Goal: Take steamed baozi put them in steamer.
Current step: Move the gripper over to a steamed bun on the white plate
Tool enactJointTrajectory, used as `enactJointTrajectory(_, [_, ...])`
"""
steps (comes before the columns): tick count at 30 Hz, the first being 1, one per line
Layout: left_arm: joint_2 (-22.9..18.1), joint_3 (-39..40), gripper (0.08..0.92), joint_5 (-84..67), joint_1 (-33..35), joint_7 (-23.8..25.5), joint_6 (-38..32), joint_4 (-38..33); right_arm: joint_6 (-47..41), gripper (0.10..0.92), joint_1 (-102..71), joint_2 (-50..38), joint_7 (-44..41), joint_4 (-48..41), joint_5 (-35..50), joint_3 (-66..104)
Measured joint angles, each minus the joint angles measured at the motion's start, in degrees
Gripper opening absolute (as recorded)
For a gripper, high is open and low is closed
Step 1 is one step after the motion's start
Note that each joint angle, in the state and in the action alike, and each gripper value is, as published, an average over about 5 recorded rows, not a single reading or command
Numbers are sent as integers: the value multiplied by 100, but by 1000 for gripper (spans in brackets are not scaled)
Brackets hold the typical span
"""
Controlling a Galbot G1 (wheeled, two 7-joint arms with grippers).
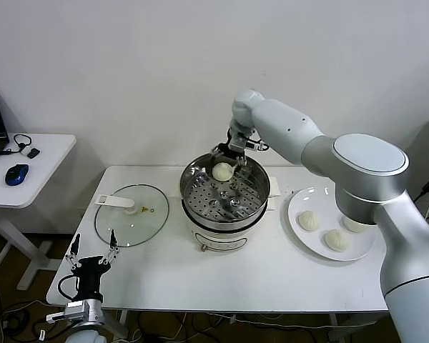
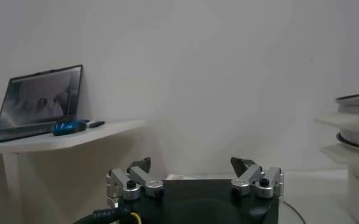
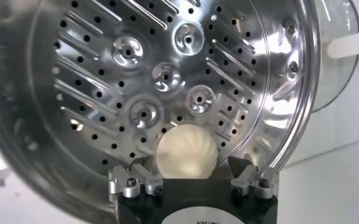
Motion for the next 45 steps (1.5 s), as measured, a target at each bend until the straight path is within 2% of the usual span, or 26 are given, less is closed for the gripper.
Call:
enactJointTrajectory(15, [-31, 39, 823, 21, 100, 5, 37, -157, -21, 823, 1415, -920, -372, 1324, 2574, -1700])
enactJointTrajectory(19, [-32, 75, 823, 31, 96, 4, 32, -153, -330, 823, 1695, -1242, -318, 1745, 3078, -2127])
enactJointTrajectory(24, [-32, 138, 823, 56, 89, 3, 20, -114, -1427, 823, 1997, -1613, -213, 2265, 3606, -2533])
enactJointTrajectory(32, [-13, 193, 823, 57, 76, 6, 7, -58, -4091, 823, 2406, -2100, -129, 3110, 4353, -3100])
enactJointTrajectory(36, [9, 188, 823, 41, 75, 9, -9, -39, -5146, 823, 2489, -2329, -111, 3466, 4648, -3310])
enactJointTrajectory(40, [22, 187, 823, 33, 66, 12, -22, -19, -5785, 823, 2484, -2557, -118, 3675, 4811, -3413])
enactJointTrajectory(45, [21, 208, 823, 38, 58, 17, -22, -18, -6113, 823, 2331, -2846, -200, 3778, 4817, -3427])
